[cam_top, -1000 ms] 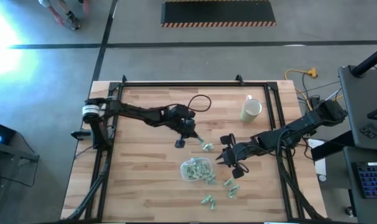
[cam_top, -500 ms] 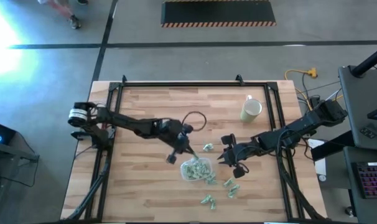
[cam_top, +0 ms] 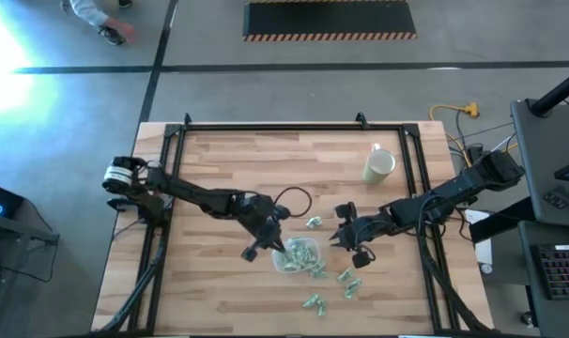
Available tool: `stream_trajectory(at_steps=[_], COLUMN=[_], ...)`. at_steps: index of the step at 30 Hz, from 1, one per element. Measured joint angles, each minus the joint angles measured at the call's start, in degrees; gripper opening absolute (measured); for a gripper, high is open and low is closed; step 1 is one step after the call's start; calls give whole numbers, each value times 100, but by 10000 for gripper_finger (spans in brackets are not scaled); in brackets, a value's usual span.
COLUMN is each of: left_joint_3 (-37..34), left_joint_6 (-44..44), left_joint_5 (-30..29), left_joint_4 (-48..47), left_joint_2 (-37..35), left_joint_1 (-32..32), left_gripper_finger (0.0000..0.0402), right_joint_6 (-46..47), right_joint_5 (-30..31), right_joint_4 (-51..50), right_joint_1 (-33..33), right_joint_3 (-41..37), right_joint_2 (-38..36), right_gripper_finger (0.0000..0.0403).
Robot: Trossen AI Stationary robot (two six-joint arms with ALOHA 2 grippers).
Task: Pick and place items into bin
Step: Put the Stevia packet into the transparent bin
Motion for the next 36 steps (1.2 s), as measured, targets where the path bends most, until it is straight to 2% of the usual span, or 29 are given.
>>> stream_trajectory(at_steps=[9,22,30,36], left_joint_3=[-219,5,-14,-17], left_joint_6=[-171,-282,-427,-456], left_joint_5=[-138,-530,-588,-619], left_joint_4=[33,30,20,-18], left_joint_2=[116,546,455,426], left_joint_1=[-92,-77,-77,-70], left_gripper_finger=[0,6,84,136], right_joint_6=[-1,144,291,402], right_joint_5=[0,0,17,542], right_joint_4=[2,8,7,70], right_joint_1=[0,0,0,0], right_joint_3=[0,-36,-93,-144], right_joint_2=[0,0,0,0], right_gripper_finger=[68,68,68,69])
